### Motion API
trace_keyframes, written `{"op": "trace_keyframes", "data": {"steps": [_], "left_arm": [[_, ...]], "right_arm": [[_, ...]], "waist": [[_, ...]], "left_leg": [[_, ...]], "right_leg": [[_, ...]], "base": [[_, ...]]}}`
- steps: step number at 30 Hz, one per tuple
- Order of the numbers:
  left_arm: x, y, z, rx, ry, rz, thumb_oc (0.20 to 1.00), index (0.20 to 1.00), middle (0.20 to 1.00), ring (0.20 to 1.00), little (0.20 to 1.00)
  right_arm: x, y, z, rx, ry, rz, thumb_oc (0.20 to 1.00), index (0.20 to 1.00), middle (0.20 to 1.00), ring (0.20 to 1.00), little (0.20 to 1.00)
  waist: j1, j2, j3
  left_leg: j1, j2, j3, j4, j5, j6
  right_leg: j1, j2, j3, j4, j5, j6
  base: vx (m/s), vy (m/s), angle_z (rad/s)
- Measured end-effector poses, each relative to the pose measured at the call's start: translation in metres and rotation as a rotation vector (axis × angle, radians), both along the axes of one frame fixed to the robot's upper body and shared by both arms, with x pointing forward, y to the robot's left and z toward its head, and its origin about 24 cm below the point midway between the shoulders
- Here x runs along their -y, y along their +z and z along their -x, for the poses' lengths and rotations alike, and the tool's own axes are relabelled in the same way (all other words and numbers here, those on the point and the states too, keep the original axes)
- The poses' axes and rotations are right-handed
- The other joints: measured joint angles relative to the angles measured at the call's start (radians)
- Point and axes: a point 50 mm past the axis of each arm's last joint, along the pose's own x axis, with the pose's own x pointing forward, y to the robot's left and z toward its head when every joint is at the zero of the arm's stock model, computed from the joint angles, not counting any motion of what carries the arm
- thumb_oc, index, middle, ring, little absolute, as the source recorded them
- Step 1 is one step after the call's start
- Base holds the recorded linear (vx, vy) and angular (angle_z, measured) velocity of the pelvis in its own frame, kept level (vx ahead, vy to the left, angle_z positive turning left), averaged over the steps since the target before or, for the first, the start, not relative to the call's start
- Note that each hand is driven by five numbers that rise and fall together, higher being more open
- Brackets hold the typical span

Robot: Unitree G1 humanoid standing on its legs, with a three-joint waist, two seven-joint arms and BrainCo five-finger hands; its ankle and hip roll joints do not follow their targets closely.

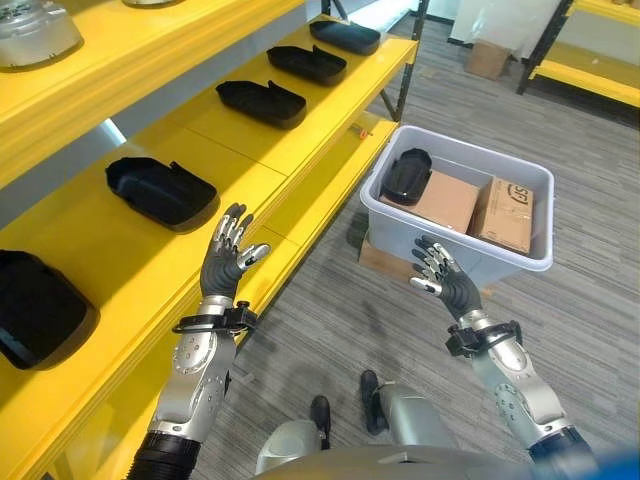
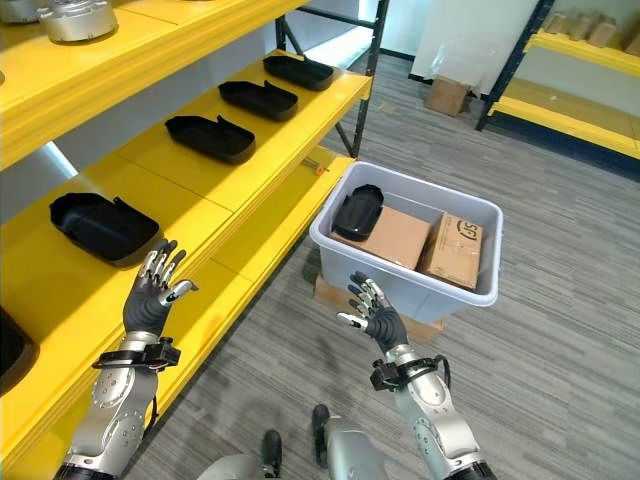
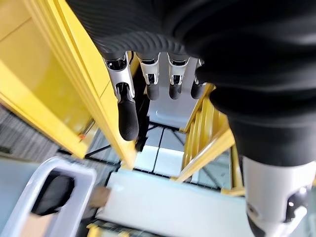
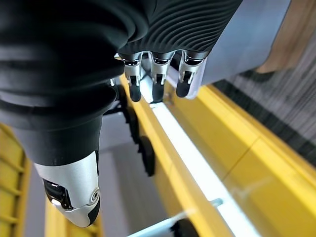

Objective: Move parts from the plastic box to the shelf.

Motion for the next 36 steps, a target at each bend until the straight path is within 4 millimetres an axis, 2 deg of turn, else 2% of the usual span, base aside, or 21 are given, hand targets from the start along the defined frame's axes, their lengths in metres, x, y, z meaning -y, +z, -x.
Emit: {"op": "trace_keyframes", "data": {"steps": [3, 5, 8, 12, 15, 17, 18, 19, 20, 21, 22, 23, 25, 26, 27, 28, 29, 30, 31, 34, 36], "left_arm": [[-0.001, -0.011, -0.001, -0.041, 0.029, 0.022, 1.000, 1.000, 1.000, 1.000, 1.000], [-0.001, -0.013, -0.004, -0.049, 0.039, 0.026, 1.000, 1.000, 1.000, 1.000, 1.000], [0.001, -0.004, -0.014, -0.016, 0.029, 0.020, 1.000, 1.000, 1.000, 1.000, 1.000], [0.007, -0.008, -0.011, -0.031, 0.024, 0.050, 1.000, 1.000, 1.000, 1.000, 1.000], [0.015, -0.006, -0.014, -0.020, 0.003, 0.074, 1.000, 1.000, 1.000, 1.000, 1.000], [0.023, -0.005, -0.017, -0.014, -0.020, 0.090, 1.000, 1.000, 1.000, 1.000, 1.000], [0.024, -0.005, -0.017, -0.014, -0.023, 0.090, 1.000, 1.000, 1.000, 1.000, 1.000], [0.025, -0.004, -0.018, -0.016, -0.030, 0.092, 1.000, 1.000, 1.000, 1.000, 1.000], [0.026, 0.000, -0.020, 0.004, -0.036, 0.102, 1.000, 1.000, 1.000, 1.000, 1.000], [0.025, 0.001, -0.017, 0.011, -0.032, 0.106, 1.000, 1.000, 1.000, 1.000, 1.000], [0.024, -0.002, -0.015, -0.003, -0.031, 0.105, 1.000, 1.000, 1.000, 1.000, 1.000], [0.024, -0.004, -0.014, -0.010, -0.031, 0.103, 1.000, 1.000, 1.000, 1.000, 1.000], [0.021, -0.007, -0.011, -0.029, -0.026, 0.090, 1.000, 1.000, 1.000, 1.000, 1.000], [0.017, -0.012, -0.008, -0.049, -0.016, 0.081, 1.000, 1.000, 1.000, 1.000, 1.000], [0.013, -0.017, -0.007, -0.074, -0.011, 0.062, 1.000, 1.000, 1.000, 1.000, 1.000], [0.012, -0.022, -0.005, -0.095, -0.006, 0.060, 1.000, 1.000, 1.000, 1.000, 1.000], [0.007, -0.022, -0.004, -0.093, 0.011, 0.052, 1.000, 1.000, 1.000, 1.000, 1.000], [-0.001, -0.026, -0.001, -0.114, 0.041, 0.048, 1.000, 1.000, 1.000, 1.000, 1.000], [0.000, -0.027, -0.001, -0.113, 0.043, 0.057, 1.000, 1.000, 1.000, 1.000, 1.000], [0.007, -0.017, -0.008, -0.068, 0.001, 0.064, 1.000, 1.000, 1.000, 1.000, 1.000], [0.009, -0.008, -0.015, -0.032, -0.020, 0.050, 1.000, 1.000, 1.000, 1.000, 1.000]], "right_arm": [[-0.001, 0.003, -0.004, 0.006, -0.008, 0.010, 1.000, 1.000, 1.000, 1.000, 1.000], [0.001, 0.002, -0.002, 0.002, -0.021, 0.009, 1.000, 1.000, 1.000, 1.000, 1.000], [0.006, -0.003, 0.005, -0.024, -0.047, 0.008, 1.000, 1.000, 1.000, 1.000, 1.000], [0.013, 0.002, -0.002, -0.006, -0.101, 0.011, 1.000, 1.000, 1.000, 1.000, 1.000], [0.028, 0.007, -0.005, 0.015, -0.165, 0.028, 1.000, 1.000, 1.000, 1.000, 1.000], [0.042, 0.005, -0.002, 0.006, -0.208, 0.054, 1.000, 1.000, 1.000, 1.000, 1.000], [0.043, 0.005, -0.001, 0.002, -0.216, 0.054, 1.000, 1.000, 1.000, 1.000, 1.000], [0.044, 0.001, 0.000, -0.008, -0.226, 0.052, 1.000, 1.000, 1.000, 1.000, 1.000], [0.046, -0.011, 0.008, -0.059, -0.241, 0.054, 1.000, 1.000, 1.000, 1.000, 1.000], [0.045, -0.013, 0.010, -0.068, -0.235, 0.056, 1.000, 1.000, 1.000, 1.000, 1.000], [0.044, -0.013, 0.011, -0.064, -0.237, 0.047, 1.000, 1.000, 1.000, 1.000, 1.000], [0.042, -0.014, 0.011, -0.062, -0.237, 0.038, 1.000, 1.000, 1.000, 1.000, 1.000], [0.040, -0.017, 0.009, -0.076, -0.245, 0.031, 1.000, 1.000, 1.000, 1.000, 1.000], [0.037, -0.017, 0.008, -0.075, -0.236, 0.031, 1.000, 1.000, 1.000, 1.000, 1.000], [0.034, -0.017, 0.007, -0.074, -0.230, 0.022, 1.000, 1.000, 1.000, 1.000, 1.000], [0.034, -0.019, 0.009, -0.077, -0.230, 0.022, 1.000, 1.000, 1.000, 1.000, 1.000], [0.036, -0.020, 0.014, -0.082, -0.230, 0.025, 1.000, 1.000, 1.000, 1.000, 1.000], [0.041, -0.022, 0.020, -0.085, -0.256, 0.016, 1.000, 1.000, 1.000, 1.000, 1.000], [0.050, -0.030, 0.030, -0.122, -0.292, 0.022, 1.000, 1.000, 1.000, 1.000, 1.000], [0.056, -0.032, 0.034, -0.142, -0.291, 0.052, 1.000, 1.000, 1.000, 1.000, 1.000], [0.046, -0.024, 0.027, -0.105, -0.240, 0.034, 1.000, 1.000, 1.000, 1.000, 1.000]], "waist": [[0.003, 0.017, 0.067], [-0.002, -0.007, 0.080], [-0.010, -0.085, 0.092], [-0.032, -0.063, 0.069], [-0.068, -0.045, 0.050], [-0.093, -0.026, 0.026], [-0.089, -0.025, 0.018], [-0.086, -0.031, 0.014], [-0.038, -0.063, 0.009], [0.000, -0.074, 0.009], [0.016, -0.083, 0.009], [0.011, -0.084, 0.006], [0.030, -0.100, 0.019], [0.038, -0.094, 0.021], [0.032, -0.079, 0.022], [0.026, -0.046, 0.015], [0.043, -0.052, 0.011], [0.024, -0.047, 0.012], [0.001, -0.045, 0.006], [-0.021, -0.025, 0.000], [-0.024, -0.035, 0.005]], "left_leg": [[-0.011, 0.001, 0.043, 0.098, -0.061, -0.018], [-0.051, 0.023, 0.033, 0.179, -0.102, -0.049], [-0.098, 0.077, -0.036, 0.268, -0.143, -0.118], [-0.027, 0.217, -0.063, 0.160, -0.119, -0.186], [0.043, 0.285, -0.067, 0.036, -0.061, -0.191], [0.083, 0.315, -0.065, -0.029, 0.014, -0.228], [0.077, 0.315, -0.066, 0.007, 0.006, -0.229], [0.026, 0.312, -0.076, 0.111, 0.052, -0.271], [-0.239, 0.296, -0.208, 0.563, 0.253, -0.219], [-0.342, 0.265, -0.275, 0.715, 0.297, -0.223], [-0.436, 0.227, -0.286, 0.768, 0.187, -0.193], [-0.492, 0.216, -0.257, 0.705, 0.153, -0.189], [-0.483, 0.210, -0.187, 0.302, 0.146, -0.184], [-0.475, 0.226, -0.194, 0.230, 0.154, -0.193], [-0.449, 0.244, -0.200, 0.139, 0.160, -0.188], [-0.395, 0.292, -0.212, -0.015, 0.155, -0.182], [-0.359, 0.314, -0.206, -0.038, 0.161, -0.190], [-0.330, 0.329, -0.206, 0.029, 0.157, -0.181], [-0.291, 0.304, -0.205, 0.090, 0.146, -0.184], [-0.190, 0.275, -0.191, 0.051, 0.152, -0.189], [-0.140, 0.193, -0.144, 0.032, 0.153, -0.214]], "right_leg": [[-0.005, -0.192, 0.022, -0.198, 0.026, 0.046], [0.010, -0.223, 0.038, -0.225, 0.043, 0.078], [0.074, -0.155, 0.016, -0.144, 0.067, 0.053], [0.063, -0.037, -0.082, -0.043, -0.001, -0.039], [0.032, 0.029, -0.123, 0.048, -0.094, -0.107], [0.027, 0.056, -0.139, 0.092, -0.154, -0.138], [0.027, 0.057, -0.141, 0.090, -0.144, -0.152], [0.039, 0.076, -0.144, 0.085, -0.175, -0.162], [0.076, 0.108, -0.123, 0.031, -0.140, -0.238], [0.093, 0.115, -0.109, 0.001, -0.125, -0.248], [0.110, 0.122, -0.112, -0.024, -0.124, -0.253], [0.125, 0.137, -0.103, -0.046, -0.128, -0.239], [0.169, 0.171, -0.085, -0.114, -0.102, -0.214], [0.203, 0.199, -0.079, -0.135, -0.089, -0.227], [0.244, 0.238, -0.063, -0.170, -0.107, -0.150], [0.268, 0.249, -0.095, -0.145, -0.161, -0.023], [0.261, 0.210, -0.059, -0.116, -0.128, -0.079], [0.274, 0.224, -0.065, -0.108, -0.156, -0.191], [0.273, 0.212, -0.038, -0.100, -0.161, -0.205], [0.279, 0.200, -0.022, -0.122, -0.152, -0.169], [0.306, 0.104, -0.014, -0.134, -0.125, -0.093]], "base": [[0.17, -0.213, -0.50], [0.16, -0.269, 0.04], [0.21, -0.275, 0.52], [0.19, -0.248, -0.03], [0.22, -0.191, -0.10], [0.30, -0.297, -0.07], [0.22, -0.352, -0.07], [0.10, -0.339, -0.07], [0.09, -0.283, -0.33], [0.23, -0.153, -0.48], [0.28, 0.032, -0.39], [0.24, 0.062, 0.06], [0.27, 0.186, -0.48], [0.33, 0.239, -1.02], [0.41, 0.346, -0.89], [0.28, 0.298, -1.06], [0.36, 0.412, -1.25], [0.21, 0.273, -1.23], [0.21, 0.283, -0.81], [0.18, 0.297, -0.10], [0.17, 0.352, 0.22]]}}
